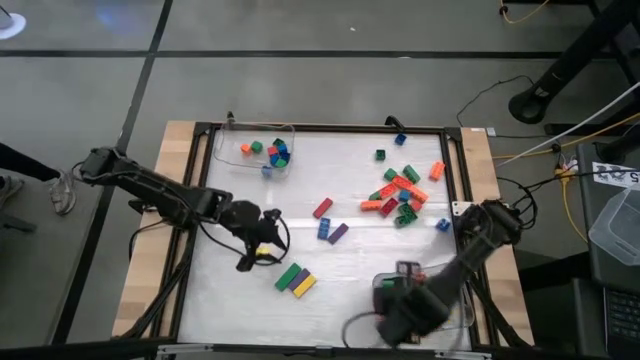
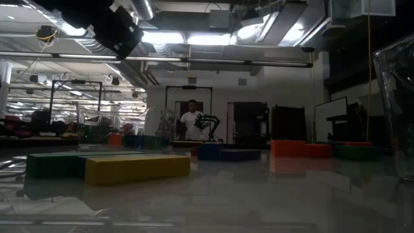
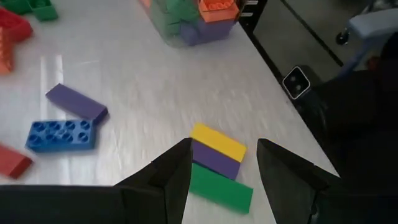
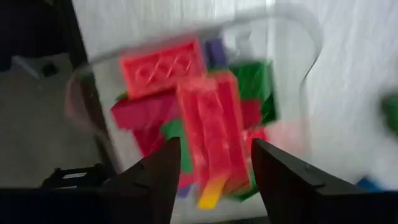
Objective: Sort blocks by size
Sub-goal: Put the rectangular red game piece into the bottom transparent bin, then put the rectangular green block into the bottom transparent bin, then put the rectangular violet block into the bottom transparent bin
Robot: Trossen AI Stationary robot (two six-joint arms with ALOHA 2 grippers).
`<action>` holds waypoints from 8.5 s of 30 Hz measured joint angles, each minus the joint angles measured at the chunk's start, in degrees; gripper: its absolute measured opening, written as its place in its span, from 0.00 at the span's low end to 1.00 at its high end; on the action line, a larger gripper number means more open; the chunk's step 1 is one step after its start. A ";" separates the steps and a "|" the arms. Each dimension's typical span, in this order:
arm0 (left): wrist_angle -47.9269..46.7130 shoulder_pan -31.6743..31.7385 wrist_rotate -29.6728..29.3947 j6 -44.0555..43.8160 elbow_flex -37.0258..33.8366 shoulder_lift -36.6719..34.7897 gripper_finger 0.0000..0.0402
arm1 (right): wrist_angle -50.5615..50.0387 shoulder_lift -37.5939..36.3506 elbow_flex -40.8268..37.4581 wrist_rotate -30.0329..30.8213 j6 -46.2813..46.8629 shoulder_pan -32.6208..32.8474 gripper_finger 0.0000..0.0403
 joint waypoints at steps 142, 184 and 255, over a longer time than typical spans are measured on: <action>-1.35 -23.64 -38.94 -37.09 12.97 23.39 0.28 | 33.77 7.91 -0.88 43.40 -28.92 4.93 0.57; 19.67 -23.73 -22.81 -25.81 12.98 22.06 0.32 | 60.79 8.70 -0.94 40.74 -63.33 -1.17 0.20; -1.19 -22.43 -31.75 -32.55 12.94 34.90 0.51 | 3.74 -0.81 -7.50 12.90 25.63 19.01 0.40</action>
